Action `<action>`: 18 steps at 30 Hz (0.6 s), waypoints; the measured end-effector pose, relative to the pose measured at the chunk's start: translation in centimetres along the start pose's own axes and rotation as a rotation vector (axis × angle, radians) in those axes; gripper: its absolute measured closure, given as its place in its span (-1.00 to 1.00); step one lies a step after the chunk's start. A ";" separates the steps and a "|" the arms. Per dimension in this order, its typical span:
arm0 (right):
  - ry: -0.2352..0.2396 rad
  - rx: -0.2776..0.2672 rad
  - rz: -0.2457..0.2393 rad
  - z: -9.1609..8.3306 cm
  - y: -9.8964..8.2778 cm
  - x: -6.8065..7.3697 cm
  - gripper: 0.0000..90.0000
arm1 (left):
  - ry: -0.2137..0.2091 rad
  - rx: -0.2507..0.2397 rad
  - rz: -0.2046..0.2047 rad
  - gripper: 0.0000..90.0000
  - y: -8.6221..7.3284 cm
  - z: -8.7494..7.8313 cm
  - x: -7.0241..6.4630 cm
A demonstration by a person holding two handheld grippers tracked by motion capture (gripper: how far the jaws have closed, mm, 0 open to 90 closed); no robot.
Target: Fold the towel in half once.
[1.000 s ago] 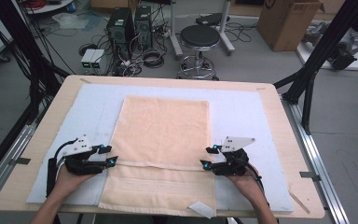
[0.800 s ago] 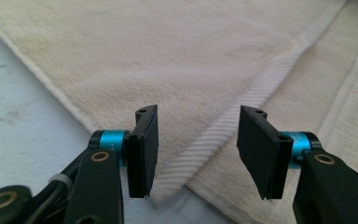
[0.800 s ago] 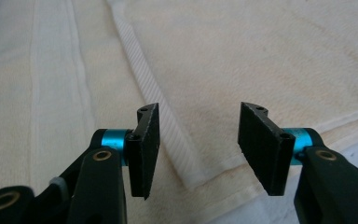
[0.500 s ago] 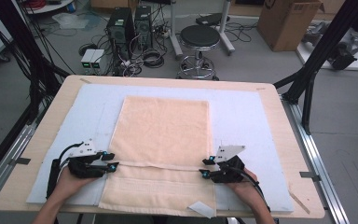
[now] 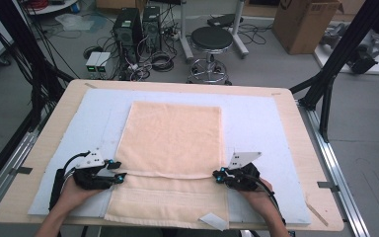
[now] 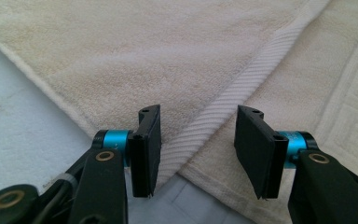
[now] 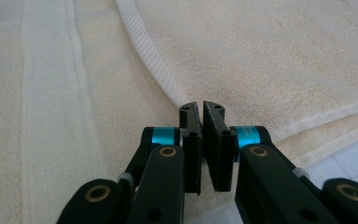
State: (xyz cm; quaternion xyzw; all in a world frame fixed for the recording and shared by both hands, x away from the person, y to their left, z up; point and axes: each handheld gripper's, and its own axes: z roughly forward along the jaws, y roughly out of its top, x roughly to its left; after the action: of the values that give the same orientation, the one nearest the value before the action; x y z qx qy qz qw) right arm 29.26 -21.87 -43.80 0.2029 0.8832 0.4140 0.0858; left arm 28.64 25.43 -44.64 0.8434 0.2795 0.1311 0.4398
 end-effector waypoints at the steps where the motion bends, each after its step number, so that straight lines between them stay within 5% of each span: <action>1: -0.002 -0.004 0.003 -0.1 0.0 0.0 0.93 | 0.002 -0.005 -0.003 0.11 0.0 0.0 0.0; 7: -0.009 -0.108 0.050 -1.2 0.4 -0.7 0.95 | 0.006 0.001 0.006 0.03 0.0 0.1 -0.1; 11: -0.020 -0.128 0.074 -1.4 0.6 -1.1 0.95 | 0.005 0.003 0.007 0.01 0.1 0.2 -0.2; 18: -0.025 -0.131 0.072 -1.4 0.7 -1.2 0.95 | 0.065 0.022 0.048 0.38 0.3 0.6 -0.5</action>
State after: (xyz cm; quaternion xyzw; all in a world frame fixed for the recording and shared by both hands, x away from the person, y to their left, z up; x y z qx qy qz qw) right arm 30.08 -22.95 -42.40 0.2336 0.8453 0.4711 0.0949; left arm 28.62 24.59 -44.69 0.8499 0.2747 0.1661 0.4179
